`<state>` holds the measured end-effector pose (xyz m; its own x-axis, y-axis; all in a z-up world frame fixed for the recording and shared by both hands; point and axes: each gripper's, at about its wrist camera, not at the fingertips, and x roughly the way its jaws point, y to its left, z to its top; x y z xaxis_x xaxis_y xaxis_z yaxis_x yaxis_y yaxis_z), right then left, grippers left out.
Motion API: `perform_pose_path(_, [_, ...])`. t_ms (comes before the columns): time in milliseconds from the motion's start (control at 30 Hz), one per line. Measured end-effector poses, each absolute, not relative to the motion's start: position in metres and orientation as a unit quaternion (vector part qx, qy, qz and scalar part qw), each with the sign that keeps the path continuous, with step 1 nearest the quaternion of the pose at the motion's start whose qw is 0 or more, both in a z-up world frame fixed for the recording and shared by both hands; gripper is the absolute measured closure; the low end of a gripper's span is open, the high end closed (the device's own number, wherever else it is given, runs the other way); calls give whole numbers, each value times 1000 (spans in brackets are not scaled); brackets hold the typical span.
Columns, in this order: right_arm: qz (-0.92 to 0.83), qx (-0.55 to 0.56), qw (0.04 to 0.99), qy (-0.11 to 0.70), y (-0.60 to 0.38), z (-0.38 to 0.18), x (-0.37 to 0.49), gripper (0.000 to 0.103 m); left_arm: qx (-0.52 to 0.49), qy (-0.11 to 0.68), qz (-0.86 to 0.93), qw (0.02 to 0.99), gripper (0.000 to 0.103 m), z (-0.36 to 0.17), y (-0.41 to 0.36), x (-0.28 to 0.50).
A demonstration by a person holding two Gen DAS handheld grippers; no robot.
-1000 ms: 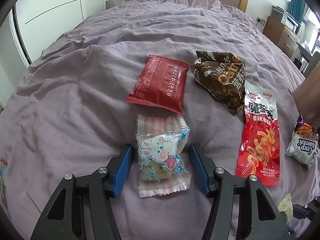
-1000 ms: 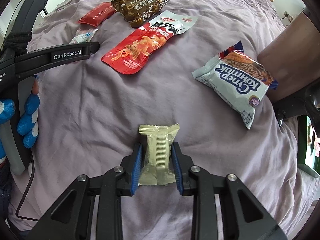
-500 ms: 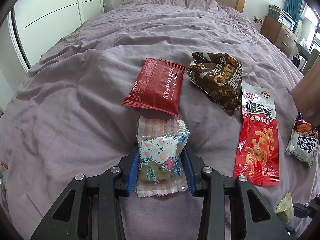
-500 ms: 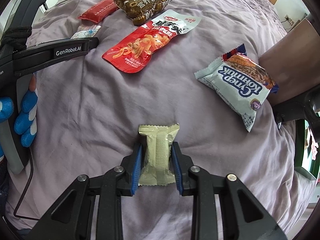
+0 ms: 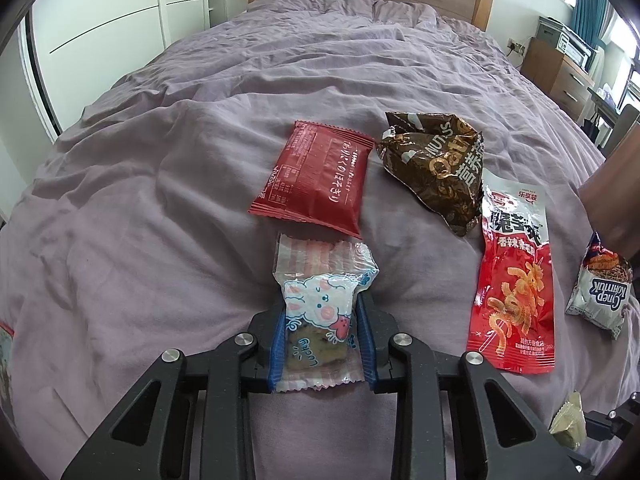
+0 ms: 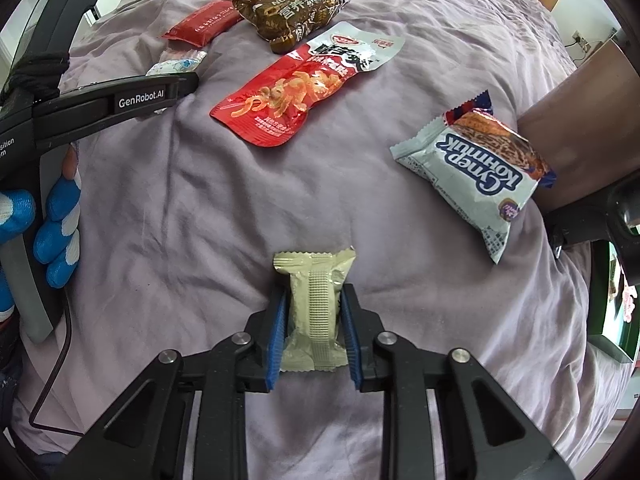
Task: Organize snacks
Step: 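Lift the cookie pack and beige cake off the bed with both tools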
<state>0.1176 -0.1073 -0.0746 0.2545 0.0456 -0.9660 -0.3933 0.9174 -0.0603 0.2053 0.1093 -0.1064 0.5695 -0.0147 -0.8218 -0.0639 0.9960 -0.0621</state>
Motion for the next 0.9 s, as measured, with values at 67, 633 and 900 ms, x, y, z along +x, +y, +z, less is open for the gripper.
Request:
perform_pose_path(67, [141,-146,778,594,-108,-73,117,24,-45,463,14,885,77,-106,110,205])
perform_pose_path(633, [138,-149,780,592,-105,-70,115,24,-66,462,11,884,78,-102,115,204])
perform_pose_path(900, [133,-148,784,588,-106,-64,115,24,-76,461,9,884,78,-97,117,198])
